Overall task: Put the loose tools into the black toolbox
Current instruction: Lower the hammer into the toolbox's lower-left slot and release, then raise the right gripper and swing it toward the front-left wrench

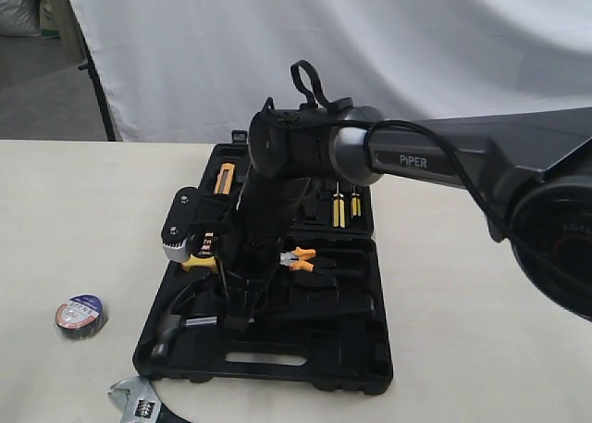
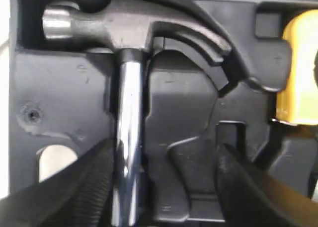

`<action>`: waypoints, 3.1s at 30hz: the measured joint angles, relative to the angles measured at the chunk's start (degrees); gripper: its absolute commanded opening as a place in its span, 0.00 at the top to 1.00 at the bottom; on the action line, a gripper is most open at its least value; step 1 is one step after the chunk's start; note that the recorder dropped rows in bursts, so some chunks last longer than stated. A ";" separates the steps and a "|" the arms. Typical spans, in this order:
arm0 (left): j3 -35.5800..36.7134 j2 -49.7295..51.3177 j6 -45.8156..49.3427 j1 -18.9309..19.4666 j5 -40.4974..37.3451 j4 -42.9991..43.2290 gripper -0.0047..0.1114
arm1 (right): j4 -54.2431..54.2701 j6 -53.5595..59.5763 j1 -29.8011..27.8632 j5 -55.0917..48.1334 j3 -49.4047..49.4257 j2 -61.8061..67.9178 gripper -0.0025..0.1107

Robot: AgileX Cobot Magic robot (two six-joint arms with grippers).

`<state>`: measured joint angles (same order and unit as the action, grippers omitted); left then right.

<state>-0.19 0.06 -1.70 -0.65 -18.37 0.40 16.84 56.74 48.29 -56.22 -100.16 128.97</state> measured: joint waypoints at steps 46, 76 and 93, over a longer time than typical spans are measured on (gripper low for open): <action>0.00 0.00 0.00 0.00 0.00 0.00 0.96 | -1.17 -5.27 -5.64 1.16 17.56 -9.96 0.98; 0.00 0.00 0.00 0.00 0.00 0.00 0.96 | -1.19 -5.27 -5.64 4.02 17.56 -11.15 0.98; 0.00 0.00 0.00 0.00 0.00 0.00 0.96 | 9.44 -1.10 -3.91 4.42 11.16 -3.26 0.98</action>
<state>-0.19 0.06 -1.70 -0.65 -18.37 0.40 26.27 55.65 44.38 -51.80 -89.00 125.72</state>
